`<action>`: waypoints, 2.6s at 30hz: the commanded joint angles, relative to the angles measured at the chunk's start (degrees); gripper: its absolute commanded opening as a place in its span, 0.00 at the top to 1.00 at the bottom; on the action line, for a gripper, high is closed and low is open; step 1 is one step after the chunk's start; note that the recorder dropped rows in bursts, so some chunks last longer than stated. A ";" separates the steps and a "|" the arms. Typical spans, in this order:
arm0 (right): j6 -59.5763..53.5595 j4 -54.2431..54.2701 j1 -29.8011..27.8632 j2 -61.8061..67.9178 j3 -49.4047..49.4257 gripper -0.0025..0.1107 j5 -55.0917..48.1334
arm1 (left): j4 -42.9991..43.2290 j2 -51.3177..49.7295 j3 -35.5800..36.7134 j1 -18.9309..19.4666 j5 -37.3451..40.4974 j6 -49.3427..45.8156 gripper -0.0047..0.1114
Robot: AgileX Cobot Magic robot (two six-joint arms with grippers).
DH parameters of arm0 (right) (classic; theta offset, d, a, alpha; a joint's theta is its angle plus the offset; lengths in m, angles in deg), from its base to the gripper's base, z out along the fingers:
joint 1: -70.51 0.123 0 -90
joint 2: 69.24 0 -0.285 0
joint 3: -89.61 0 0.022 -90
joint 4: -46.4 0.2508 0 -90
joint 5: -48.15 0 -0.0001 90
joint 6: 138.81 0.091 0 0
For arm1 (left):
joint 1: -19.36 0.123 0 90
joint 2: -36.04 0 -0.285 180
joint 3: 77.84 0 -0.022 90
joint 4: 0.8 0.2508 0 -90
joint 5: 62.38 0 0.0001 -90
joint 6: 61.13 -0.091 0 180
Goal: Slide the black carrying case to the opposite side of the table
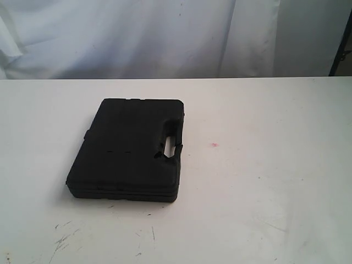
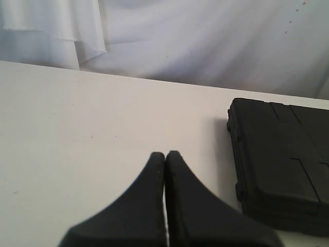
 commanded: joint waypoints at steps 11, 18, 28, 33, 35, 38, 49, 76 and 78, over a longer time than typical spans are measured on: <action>6.24 0.23 -0.48 -0.36 0.11 0.98 18.76 | 0.02 0.24 0.27 0.17 -0.30 -0.25 0.96; 5.15 -0.12 -0.48 0.34 -6.63 0.98 18.54 | 0.02 0.24 0.27 0.17 -0.30 -0.25 0.96; 4.74 -0.12 0.28 20.36 -23.51 0.98 10.96 | 0.02 0.24 0.27 0.17 -0.30 -0.25 0.96; 4.74 -0.12 3.30 32.09 -31.20 0.98 8.44 | 0.02 0.24 0.27 0.17 -0.30 -0.25 0.96; 4.74 -0.12 4.48 35.79 -33.99 0.98 8.43 | 0.02 0.24 0.27 0.17 -0.30 -0.25 0.96; 4.74 -0.12 6.12 40.40 -36.89 0.98 8.87 | 0.02 0.24 0.27 0.17 -0.30 -0.25 0.96; 8.67 1.50 7.10 45.30 -37.67 0.98 9.94 | 0.02 0.24 0.27 0.17 -0.30 -0.25 0.96; 7.96 6.47 21.87 90.92 -69.25 0.98 -28.72 | 0.02 0.24 0.27 0.17 -0.30 -0.25 0.96; 8.62 8.80 21.87 95.25 -74.01 0.98 -33.55 | 0.02 0.24 0.27 0.17 -0.30 -0.25 0.96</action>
